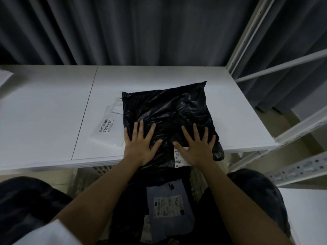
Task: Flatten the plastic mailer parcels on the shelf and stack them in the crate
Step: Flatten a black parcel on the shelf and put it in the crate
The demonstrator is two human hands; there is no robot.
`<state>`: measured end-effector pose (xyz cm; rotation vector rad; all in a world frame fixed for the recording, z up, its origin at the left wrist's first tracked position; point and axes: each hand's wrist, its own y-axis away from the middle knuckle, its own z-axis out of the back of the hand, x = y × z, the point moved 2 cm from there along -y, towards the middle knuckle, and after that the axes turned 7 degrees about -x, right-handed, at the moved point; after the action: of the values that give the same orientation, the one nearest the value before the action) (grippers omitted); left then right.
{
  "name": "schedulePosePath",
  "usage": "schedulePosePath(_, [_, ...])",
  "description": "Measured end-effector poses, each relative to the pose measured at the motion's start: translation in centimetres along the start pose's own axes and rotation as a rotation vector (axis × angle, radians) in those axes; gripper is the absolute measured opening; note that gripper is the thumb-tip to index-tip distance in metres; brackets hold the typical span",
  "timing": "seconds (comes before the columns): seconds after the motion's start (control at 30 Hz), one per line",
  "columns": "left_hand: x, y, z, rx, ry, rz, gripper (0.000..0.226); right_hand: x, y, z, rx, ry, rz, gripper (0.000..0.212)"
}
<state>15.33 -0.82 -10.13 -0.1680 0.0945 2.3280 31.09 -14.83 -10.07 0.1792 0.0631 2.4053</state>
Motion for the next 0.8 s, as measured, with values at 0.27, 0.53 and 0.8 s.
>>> schedulePosePath(0.27, [-0.1,0.1,0.2,0.022,0.026,-0.041,0.079,0.2,0.1,0.8,0.066,-0.004,-0.003,0.080])
schedulePosePath(0.53, [-0.5,-2.5,4.6,0.062,0.037,-0.023,0.070,1.3,-2.0,4.2,-0.430,0.013,0.197,0.057])
schedulePosePath(0.8, [0.4,-8.5,4.3,0.064,-0.023,-0.054,0.075,7.0,-9.6,4.2,-0.155,0.003,0.286,0.054])
